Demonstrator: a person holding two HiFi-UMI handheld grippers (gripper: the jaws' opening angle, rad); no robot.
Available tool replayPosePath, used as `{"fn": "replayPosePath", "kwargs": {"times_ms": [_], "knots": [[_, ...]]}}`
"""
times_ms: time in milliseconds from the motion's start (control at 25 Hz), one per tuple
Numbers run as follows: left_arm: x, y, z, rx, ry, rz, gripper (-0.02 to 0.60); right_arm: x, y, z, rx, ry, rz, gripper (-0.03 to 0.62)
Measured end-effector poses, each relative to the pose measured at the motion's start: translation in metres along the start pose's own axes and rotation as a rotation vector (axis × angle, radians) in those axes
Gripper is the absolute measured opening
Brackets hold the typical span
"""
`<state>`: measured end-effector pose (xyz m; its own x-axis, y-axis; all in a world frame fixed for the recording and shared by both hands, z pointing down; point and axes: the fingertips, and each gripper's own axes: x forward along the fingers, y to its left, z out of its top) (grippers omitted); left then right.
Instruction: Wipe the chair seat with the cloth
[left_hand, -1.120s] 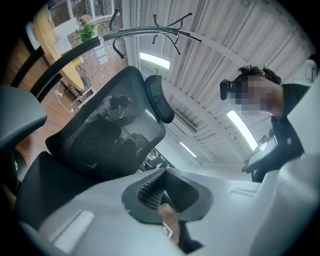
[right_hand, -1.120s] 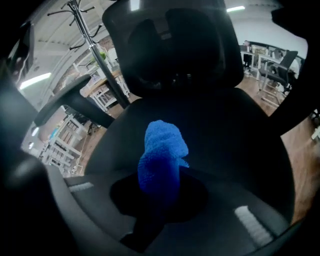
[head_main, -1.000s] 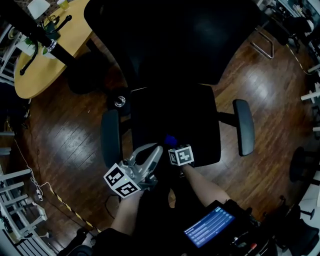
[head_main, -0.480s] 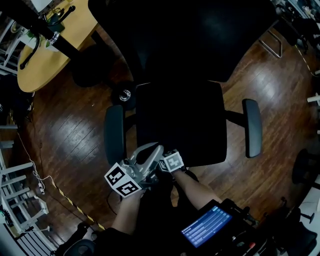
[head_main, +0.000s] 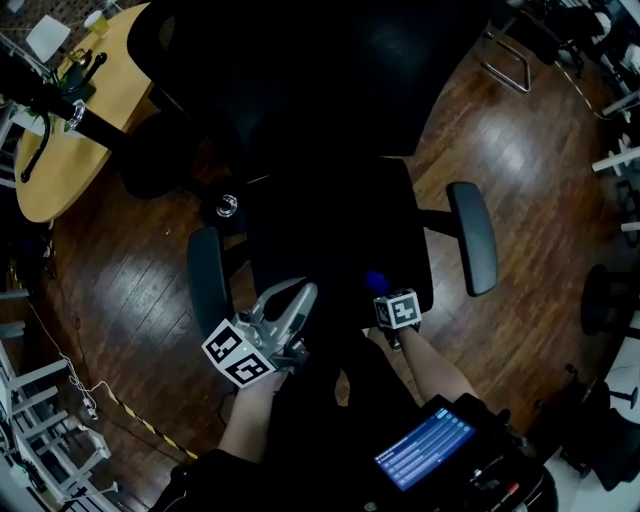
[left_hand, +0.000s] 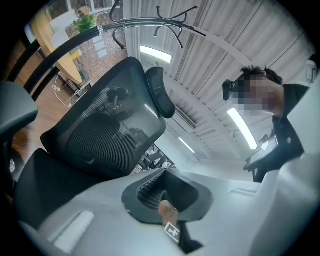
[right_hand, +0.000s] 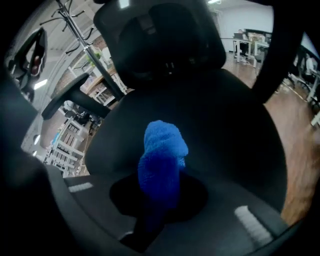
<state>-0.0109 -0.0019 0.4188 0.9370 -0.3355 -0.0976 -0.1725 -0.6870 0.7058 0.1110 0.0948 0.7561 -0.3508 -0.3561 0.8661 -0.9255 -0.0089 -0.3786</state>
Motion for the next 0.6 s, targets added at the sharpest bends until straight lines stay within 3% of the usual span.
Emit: {"fn": "replayPosePath", "kwargs": {"times_ms": [160, 360, 600], "knots": [[0.004, -0.005, -0.002, 0.003, 0.019, -0.009, 0.005, -0.026, -0.045, -0.012, 0.058, -0.032, -0.064, 0.038], [0.004, -0.004, -0.002, 0.0, 0.032, -0.003, 0.005, -0.026, -0.042, -0.008, 0.067, -0.06, -0.074, 0.038], [-0.004, -0.023, 0.003, -0.024, 0.076, 0.019, 0.005, -0.049, -0.02, 0.005, 0.096, -0.083, 0.031, 0.038]]}}
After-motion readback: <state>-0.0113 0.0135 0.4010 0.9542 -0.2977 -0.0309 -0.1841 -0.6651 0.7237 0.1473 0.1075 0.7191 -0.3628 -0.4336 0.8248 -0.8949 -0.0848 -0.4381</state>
